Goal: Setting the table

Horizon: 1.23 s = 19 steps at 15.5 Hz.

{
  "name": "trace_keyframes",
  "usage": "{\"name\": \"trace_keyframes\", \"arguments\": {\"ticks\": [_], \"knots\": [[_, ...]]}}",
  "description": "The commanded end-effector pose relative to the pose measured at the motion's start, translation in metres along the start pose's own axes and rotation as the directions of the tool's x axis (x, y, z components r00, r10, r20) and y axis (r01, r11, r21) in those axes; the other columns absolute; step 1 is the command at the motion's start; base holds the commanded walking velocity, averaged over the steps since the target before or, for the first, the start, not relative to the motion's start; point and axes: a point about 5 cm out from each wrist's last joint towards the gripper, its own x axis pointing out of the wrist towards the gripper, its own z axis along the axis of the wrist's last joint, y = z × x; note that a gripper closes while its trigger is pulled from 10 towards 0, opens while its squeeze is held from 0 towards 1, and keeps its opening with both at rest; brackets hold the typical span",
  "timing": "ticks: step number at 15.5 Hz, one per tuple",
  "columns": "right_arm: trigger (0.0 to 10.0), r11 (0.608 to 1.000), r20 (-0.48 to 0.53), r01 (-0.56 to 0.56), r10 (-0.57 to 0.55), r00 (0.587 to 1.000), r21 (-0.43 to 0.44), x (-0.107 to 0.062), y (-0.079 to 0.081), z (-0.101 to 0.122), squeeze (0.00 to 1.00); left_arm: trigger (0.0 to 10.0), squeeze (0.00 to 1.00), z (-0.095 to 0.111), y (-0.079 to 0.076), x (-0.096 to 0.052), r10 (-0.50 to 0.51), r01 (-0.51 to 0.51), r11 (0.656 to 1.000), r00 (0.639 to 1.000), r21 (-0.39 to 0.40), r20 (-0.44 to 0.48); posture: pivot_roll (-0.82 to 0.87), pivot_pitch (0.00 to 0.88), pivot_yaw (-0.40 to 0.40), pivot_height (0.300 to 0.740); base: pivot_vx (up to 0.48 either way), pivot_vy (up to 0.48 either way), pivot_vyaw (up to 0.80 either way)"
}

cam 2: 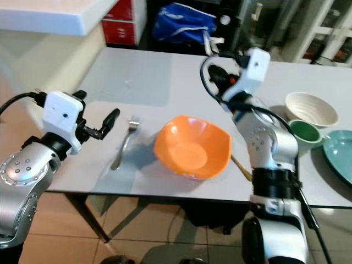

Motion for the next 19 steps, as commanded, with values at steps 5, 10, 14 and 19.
{"name": "trace_keyframes", "arguments": {"ticks": [5,10,14,19], "knots": [[10.0,0.995,-0.107,0.076,-0.082,0.991,-0.062,-0.036,-0.029,-0.008,1.0,10.0,0.0,-0.017,-0.026,-0.005,-0.195,0.197,0.98,0.98,0.039,-0.041,0.05,0.042,-0.025,0.74,0.0,0.0,0.0],[10.0,0.98,-0.22,0.179,-0.193,0.956,-0.083,-0.06,-0.068,-0.006,1.0,10.0,0.0,-0.023,-0.07,-0.014,-0.46,0.461,0.888,0.887,-0.005,-0.028,-0.01,0.024,-0.05,0.74,0.0,0.0,0.0],[10.0,0.999,-0.318,-0.021,0.031,0.948,0.037,-0.082,-0.056,-0.02,1.0,10.0,0.0,-0.031,-0.074,-0.015,-0.466,0.467,0.884,0.883,0.009,-0.051,0.0,0.0,-0.062,0.74,0.0,0.0,0.0],[10.0,0.996,-0.38,-0.058,0.08,0.922,0.069,-0.085,-0.046,-0.046,1.0,10.0,0.0,-0.037,-0.04,-0.001,-0.205,0.212,0.973,0.975,0.091,-0.083,0.01,0.0,-0.067,0.74,0.0,0.0,0.0]]}}
